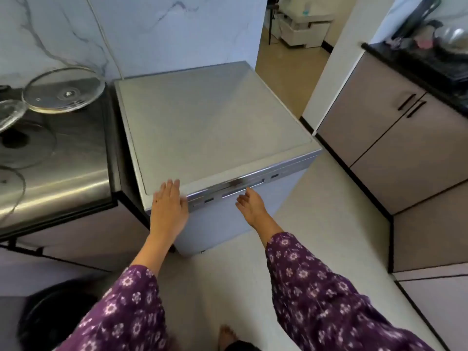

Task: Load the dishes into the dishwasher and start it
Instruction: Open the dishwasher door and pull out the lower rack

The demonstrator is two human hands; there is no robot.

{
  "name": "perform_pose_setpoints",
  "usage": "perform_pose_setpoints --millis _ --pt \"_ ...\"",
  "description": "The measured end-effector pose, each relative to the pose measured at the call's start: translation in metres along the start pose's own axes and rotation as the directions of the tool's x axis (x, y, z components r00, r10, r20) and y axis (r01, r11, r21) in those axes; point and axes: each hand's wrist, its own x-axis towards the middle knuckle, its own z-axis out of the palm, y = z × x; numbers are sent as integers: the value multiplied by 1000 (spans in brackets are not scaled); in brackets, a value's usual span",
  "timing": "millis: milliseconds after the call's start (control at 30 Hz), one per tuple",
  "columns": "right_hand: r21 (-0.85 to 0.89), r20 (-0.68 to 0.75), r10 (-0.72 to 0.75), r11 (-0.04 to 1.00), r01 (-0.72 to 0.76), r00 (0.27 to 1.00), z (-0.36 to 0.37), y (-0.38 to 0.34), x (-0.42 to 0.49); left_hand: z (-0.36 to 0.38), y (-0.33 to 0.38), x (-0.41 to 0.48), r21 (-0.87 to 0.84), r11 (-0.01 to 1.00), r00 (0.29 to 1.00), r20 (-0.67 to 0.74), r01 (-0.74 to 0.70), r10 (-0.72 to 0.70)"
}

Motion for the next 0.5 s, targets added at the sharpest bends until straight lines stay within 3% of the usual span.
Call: perform_pose_setpoints --millis 233,367,500 --pt "312 96 -27 950 -4 995 25 1 24 6 -36 27 180 978 978 200 -105 68" --pt "408 111 -79 913 28 991 29 10 28 6 -45 33 124 988 969 240 -97 65" --pt "380 160 -104 924 36 982 26 12 35 6 -46 35 46 995 974 213 -91 79"
